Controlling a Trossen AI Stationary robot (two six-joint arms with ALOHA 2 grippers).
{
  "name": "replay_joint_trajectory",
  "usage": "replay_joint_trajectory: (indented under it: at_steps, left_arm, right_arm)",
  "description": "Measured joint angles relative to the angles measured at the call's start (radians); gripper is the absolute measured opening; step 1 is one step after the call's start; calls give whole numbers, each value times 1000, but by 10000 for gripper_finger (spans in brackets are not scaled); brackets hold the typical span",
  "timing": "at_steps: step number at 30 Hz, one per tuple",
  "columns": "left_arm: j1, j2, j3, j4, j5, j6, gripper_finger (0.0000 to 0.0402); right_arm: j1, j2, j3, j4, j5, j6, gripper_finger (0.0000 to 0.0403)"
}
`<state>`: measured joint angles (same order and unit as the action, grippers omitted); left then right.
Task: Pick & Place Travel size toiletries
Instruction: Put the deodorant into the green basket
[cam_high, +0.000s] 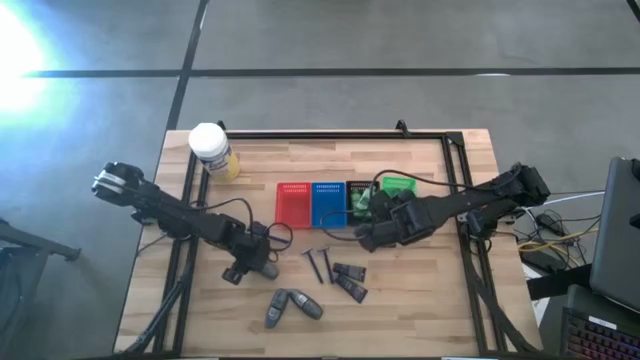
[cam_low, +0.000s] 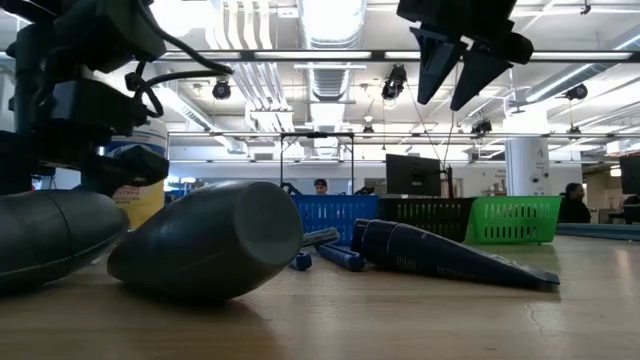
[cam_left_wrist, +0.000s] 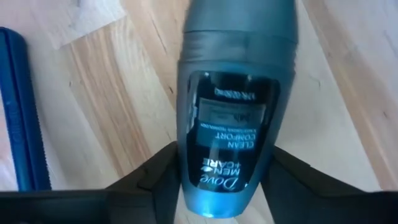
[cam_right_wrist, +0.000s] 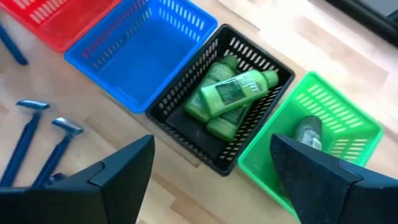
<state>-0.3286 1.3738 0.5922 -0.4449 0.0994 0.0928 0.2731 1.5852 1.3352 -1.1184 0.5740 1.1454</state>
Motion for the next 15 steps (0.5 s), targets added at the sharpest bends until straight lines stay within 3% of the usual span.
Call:
replay_joint_trajectory:
  at_steps: [4,8,12,15]
  left_arm:
    - [-1,-34,14,21,5,-54,180]
    - [0,-94,23,71,-58,-114,180]
    - [7,-138,24,119,-116,-197,180]
    - [14,-153,25,152,-161,-232,180]
  right_arm:
    - [21,-5,22,4,-12,17,300]
    - [34,-20,33,23,-59,116,289]
    - [35,-23,19,165,-144,261,279]
    - [35,-15,-22,399,-197,331,274]
